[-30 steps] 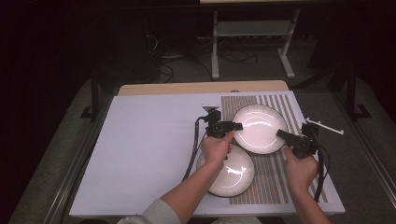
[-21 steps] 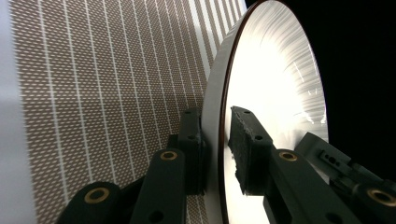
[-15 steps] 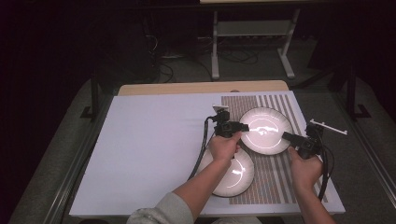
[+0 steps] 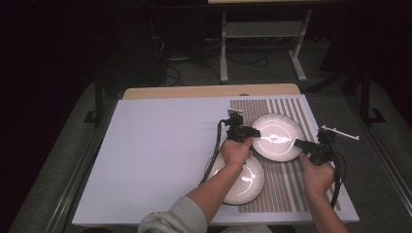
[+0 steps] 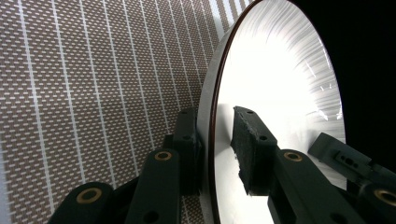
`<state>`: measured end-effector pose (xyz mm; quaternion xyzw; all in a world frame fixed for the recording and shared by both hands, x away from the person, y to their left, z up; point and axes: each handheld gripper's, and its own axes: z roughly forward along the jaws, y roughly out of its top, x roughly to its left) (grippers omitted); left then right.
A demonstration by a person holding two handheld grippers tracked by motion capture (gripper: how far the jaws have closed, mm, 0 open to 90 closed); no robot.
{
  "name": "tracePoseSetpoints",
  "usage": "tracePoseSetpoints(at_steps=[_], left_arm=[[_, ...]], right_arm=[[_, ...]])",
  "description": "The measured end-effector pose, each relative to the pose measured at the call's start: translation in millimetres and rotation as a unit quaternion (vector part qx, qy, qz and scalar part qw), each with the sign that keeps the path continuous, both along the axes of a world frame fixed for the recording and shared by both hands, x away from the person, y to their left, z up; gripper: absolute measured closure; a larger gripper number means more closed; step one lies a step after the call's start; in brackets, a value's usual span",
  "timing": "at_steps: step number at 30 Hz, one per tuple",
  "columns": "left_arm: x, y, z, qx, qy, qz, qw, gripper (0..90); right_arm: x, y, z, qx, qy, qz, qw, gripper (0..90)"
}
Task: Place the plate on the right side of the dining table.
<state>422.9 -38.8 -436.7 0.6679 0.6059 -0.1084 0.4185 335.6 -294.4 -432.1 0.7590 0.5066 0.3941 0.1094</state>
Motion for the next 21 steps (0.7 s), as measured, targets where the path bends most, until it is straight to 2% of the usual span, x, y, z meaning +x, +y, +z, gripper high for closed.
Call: tracePoseSetpoints(at_steps=[8,16,21], left_arm=[[3.8,-3.3,-2.4,0.018,0.002,-0.006,0.9998,70.3],[5.7,-9.7,-5.3,0.045,-0.006,-0.016,0.9988,68.4],[6.2,-11.8,-5.8,0.055,-0.006,-0.020,0.9982,67.8]], right_arm=[[1.1,-0.8,-3.9,-0.005,0.009,0.004,0.9999,74.6],[2.2,-2.0,-7.8,-0.012,0.020,0.003,0.9997,75.0],[2.6,-2.7,-9.3,-0.018,0.024,0.005,0.9995,75.2]])
